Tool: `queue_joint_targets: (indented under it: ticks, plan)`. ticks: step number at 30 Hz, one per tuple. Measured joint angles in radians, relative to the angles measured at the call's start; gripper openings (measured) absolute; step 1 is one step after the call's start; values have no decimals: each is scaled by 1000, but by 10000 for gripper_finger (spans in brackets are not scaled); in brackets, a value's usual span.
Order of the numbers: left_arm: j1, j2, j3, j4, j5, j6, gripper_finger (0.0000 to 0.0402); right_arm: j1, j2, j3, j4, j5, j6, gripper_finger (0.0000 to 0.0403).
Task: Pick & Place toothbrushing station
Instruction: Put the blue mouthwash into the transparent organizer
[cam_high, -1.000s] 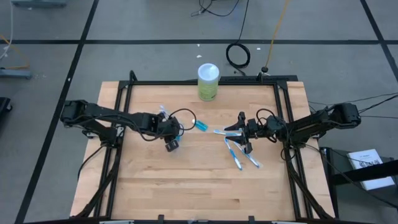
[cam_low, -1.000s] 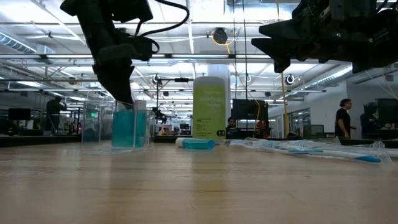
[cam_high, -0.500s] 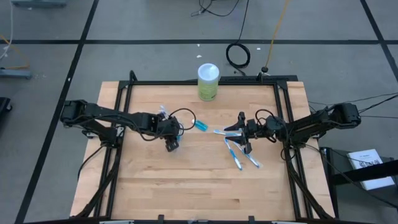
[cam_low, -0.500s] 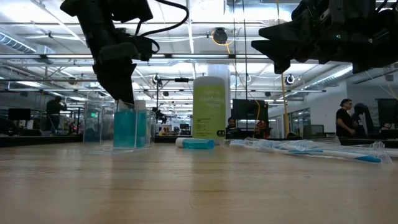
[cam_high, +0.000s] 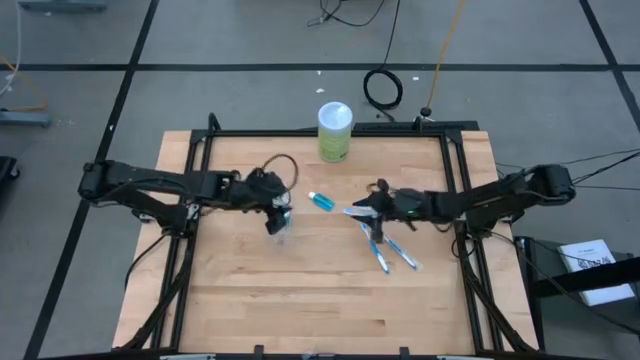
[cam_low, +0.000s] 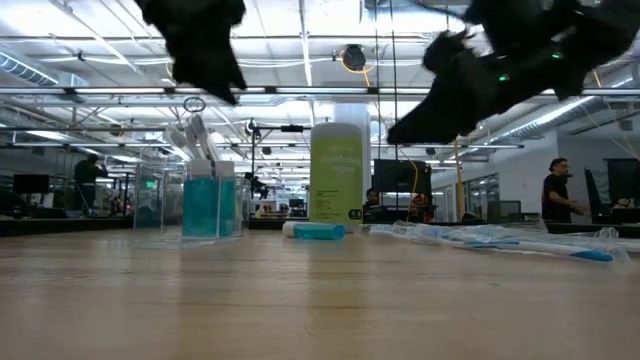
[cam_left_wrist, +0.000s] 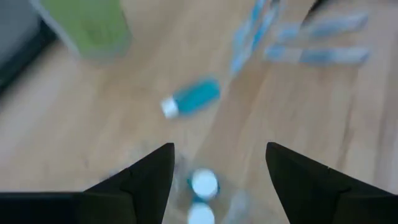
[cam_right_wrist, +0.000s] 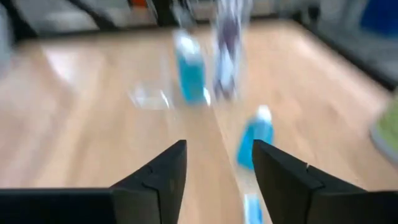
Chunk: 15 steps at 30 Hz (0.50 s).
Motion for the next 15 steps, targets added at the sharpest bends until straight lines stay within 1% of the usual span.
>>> queue_joint_targets:
  ticks: [2, 4, 6, 7, 9, 11, 13, 15]
  plan:
    - [-8, -31, 1, 98, -45, 60, 261, 5, 55, 73, -119, 44, 14, 188]
    - [-21, -63, -4, 143, -105, 113, 259, 5, 137, 140, -130, 73, 9, 201]
    - [-29, -75, 1, 255, -159, 150, 257, -10, 210, 184, -131, 99, -23, 213]
    - [-32, -84, 1, 276, -176, 165, 256, -22, 247, 206, -134, 107, -41, 218]
    - [-33, -92, -5, 293, -186, 188, 256, -53, 329, 261, -117, 96, -59, 226]
    - [-33, -85, 0, 347, -185, 199, 255, -80, 384, 294, -131, 69, -61, 231]
    - [-33, -84, -4, 334, -186, 200, 255, -101, 450, 336, -118, 30, -61, 233]
    - [-33, -74, -3, 343, -186, 200, 255, -116, 493, 356, -131, 20, -61, 235]
